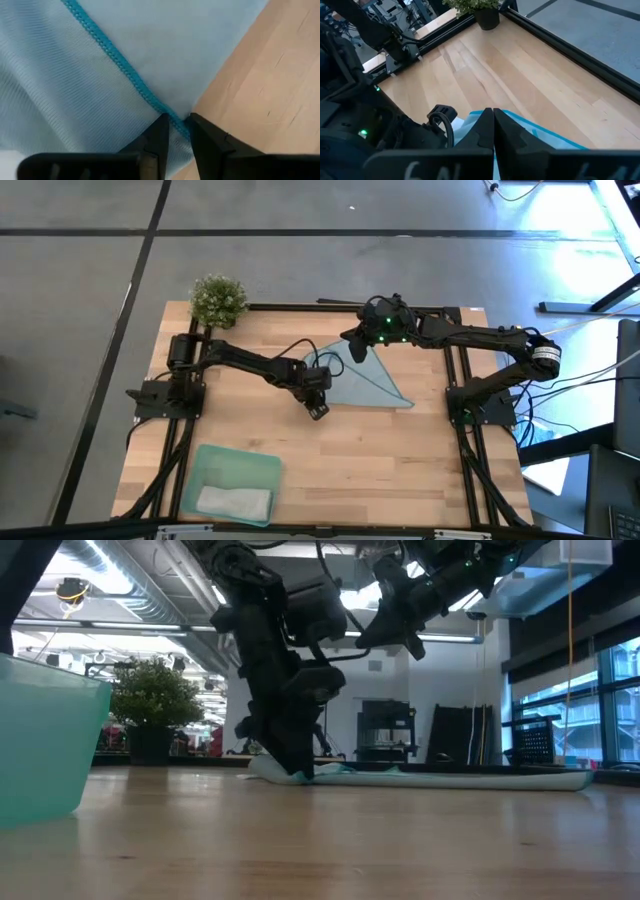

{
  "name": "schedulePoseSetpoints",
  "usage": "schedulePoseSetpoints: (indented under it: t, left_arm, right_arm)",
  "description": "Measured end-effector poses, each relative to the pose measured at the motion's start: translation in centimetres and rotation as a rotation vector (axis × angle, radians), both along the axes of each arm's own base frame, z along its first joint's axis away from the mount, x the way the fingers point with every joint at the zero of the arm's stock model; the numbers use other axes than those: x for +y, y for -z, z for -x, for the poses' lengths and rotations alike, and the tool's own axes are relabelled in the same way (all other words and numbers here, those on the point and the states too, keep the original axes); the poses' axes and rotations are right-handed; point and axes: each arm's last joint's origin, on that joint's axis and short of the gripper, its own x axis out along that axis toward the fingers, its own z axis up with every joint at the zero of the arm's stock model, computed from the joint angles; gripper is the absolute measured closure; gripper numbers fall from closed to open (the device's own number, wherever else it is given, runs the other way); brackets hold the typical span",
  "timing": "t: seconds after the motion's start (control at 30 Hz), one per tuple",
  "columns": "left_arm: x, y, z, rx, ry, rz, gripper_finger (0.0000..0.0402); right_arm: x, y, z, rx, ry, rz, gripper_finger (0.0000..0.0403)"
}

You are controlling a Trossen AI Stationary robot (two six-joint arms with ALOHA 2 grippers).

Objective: Roll microfiber towels into tight, uniform cylinder then place into a basket
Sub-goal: Roll the blue microfiber cloth

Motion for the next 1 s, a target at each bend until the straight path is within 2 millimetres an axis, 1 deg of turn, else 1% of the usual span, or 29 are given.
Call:
schedulePoseSetpoints:
  t: [0.2, 0.27, 0.4, 0.5, 0.63, 0.77, 0.87, 1.0]
  left_arm:
    - [0.1, 0.0, 0.0, 0.002, 0.035, -0.012, 0.0335]
    - [0.3, 0.0, 0.1, 0.004, 0.061, 0.013, 0.0349]
    - [1.0, -0.2, 0.4, 0.01, 0.079, 0.078, 0.0392]
    - [1.9, -1.3, 0.8, -0.009, 0.071, 0.075, 0.0394]
    - [2.9, -2.9, 1.4, -0.04, 0.093, 0.043, 0.0399]
    - [2.9, -5.0, 1.9, -0.098, 0.195, -0.017, 0.04]
    - [2.6, -6.3, 2.5, -0.121, 0.287, -0.063, 0.04]
    - [1.6, -7.6, 3.3, -0.119, 0.473, -0.139, 0.0401]
  right_arm:
    - [0.0, 0.1, 0.1, 0.015, -0.007, 0.004, 0.0403]
    - [0.2, 0.5, 0.2, 0.055, -0.029, -0.007, 0.0403]
    - [0.4, 1.5, 0.9, 0.179, -0.057, -0.029, 0.0403]
    - [0.7, 2.1, 1.5, 0.262, -0.066, -0.053, 0.0403]
    - [0.7, 2.8, 1.8, 0.343, -0.087, -0.016, 0.0403]
    - [0.2, 4.9, 2.2, 0.413, -0.036, -0.001, 0.0403]
    - [-0.3, 7.2, 2.5, 0.472, -0.018, -0.035, 0.0403]
    - [-1.0, 10.2, 2.4, 0.509, -0.015, -0.066, 0.0403]
